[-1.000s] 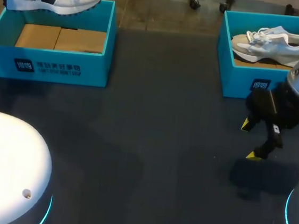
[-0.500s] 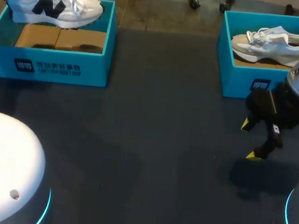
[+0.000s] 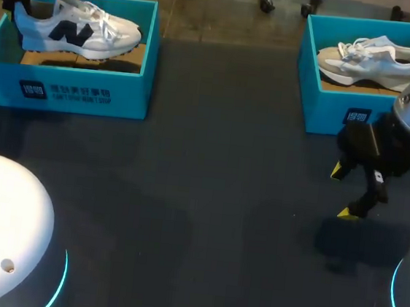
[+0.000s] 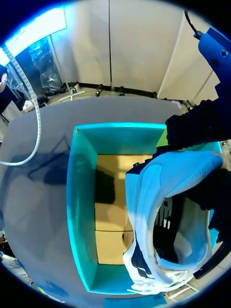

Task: Take the shoe out of the shoebox, open the shoe tongue, remove and reinsert the insole, then place the shoe into the shoebox

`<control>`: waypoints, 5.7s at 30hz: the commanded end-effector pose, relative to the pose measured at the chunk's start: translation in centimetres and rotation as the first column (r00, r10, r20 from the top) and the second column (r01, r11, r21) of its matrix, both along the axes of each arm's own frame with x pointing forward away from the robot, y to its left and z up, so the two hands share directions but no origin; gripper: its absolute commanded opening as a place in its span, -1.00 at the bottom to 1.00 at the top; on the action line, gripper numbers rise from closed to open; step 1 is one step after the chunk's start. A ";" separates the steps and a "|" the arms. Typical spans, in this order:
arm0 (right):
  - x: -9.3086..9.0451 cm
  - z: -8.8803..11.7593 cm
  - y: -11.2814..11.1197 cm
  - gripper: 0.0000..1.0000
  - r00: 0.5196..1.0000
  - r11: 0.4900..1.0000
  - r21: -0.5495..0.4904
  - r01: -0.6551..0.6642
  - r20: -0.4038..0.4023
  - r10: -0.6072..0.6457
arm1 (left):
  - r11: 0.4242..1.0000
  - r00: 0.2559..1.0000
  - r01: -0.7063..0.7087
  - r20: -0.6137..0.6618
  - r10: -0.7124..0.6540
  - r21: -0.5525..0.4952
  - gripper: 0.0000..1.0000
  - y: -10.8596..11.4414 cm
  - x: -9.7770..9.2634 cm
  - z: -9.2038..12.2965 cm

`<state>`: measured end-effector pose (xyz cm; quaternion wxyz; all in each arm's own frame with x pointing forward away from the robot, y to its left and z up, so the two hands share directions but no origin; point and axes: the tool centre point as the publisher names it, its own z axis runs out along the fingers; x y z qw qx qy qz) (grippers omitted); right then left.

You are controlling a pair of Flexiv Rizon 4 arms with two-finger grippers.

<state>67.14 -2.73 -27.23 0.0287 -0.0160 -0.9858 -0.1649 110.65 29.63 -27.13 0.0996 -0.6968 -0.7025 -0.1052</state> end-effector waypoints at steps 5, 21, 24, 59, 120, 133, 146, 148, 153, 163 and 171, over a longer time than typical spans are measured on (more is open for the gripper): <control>0.0 -0.1 0.0 1.00 1.000 1.000 -0.001 0.000 0.000 0.000 | 0.999 0.999 0.036 -0.022 -0.037 -0.040 -1.00 1.1 -1.8 -0.3; 0.0 -0.1 0.0 1.00 1.000 1.000 -0.001 0.000 0.000 0.000 | 0.999 1.000 0.022 -0.020 -0.022 -0.040 -1.00 0.0 -1.3 -2.1; 0.0 -0.1 0.0 1.00 1.000 1.000 -0.001 0.000 0.000 0.000 | 0.999 1.000 0.006 -0.022 -0.007 -0.041 -1.00 -0.1 -1.1 -2.8; 0.0 -0.1 0.0 1.00 1.000 1.000 -0.001 0.000 0.000 0.000 | 0.998 0.996 0.025 -0.087 -0.030 -0.060 -1.00 0.4 -4.0 -8.4; 0.0 -0.1 0.0 1.00 1.000 1.000 -0.001 0.000 0.000 0.000 | 0.976 0.997 0.054 -0.050 -0.065 -0.209 1.00 -1.3 -9.8 4.7; 0.0 -0.1 0.0 1.00 1.000 1.000 -0.001 0.000 0.000 0.000 | 0.978 0.996 0.055 -0.052 -0.066 -0.201 1.00 -1.3 -12.1 8.3; 6.3 2.3 -2.1 1.00 0.929 0.946 -0.140 0.292 -0.193 -0.315 | 0.978 0.996 0.055 -0.052 -0.066 -0.201 1.00 -1.3 -12.1 8.3; 7.9 2.8 -2.9 1.00 0.893 0.918 -0.157 0.365 -0.218 -0.393 | 0.978 0.996 0.055 -0.052 -0.066 -0.201 1.00 -1.3 -12.1 8.3; 11.1 4.2 -3.8 1.00 0.825 0.851 -0.161 0.501 -0.208 -0.525 | 0.978 0.996 0.055 -0.052 -0.066 -0.201 1.00 -1.3 -12.1 8.3; 12.9 5.4 -5.4 1.00 0.648 0.687 -0.160 0.709 -0.236 -0.724 | 0.978 0.996 0.055 -0.052 -0.066 -0.201 1.00 -1.3 -12.1 8.3; 12.9 5.4 -5.4 1.00 0.648 0.687 -0.160 0.709 -0.236 -0.724 | 0.978 0.996 0.055 -0.052 -0.066 -0.201 1.00 -1.3 -12.1 8.3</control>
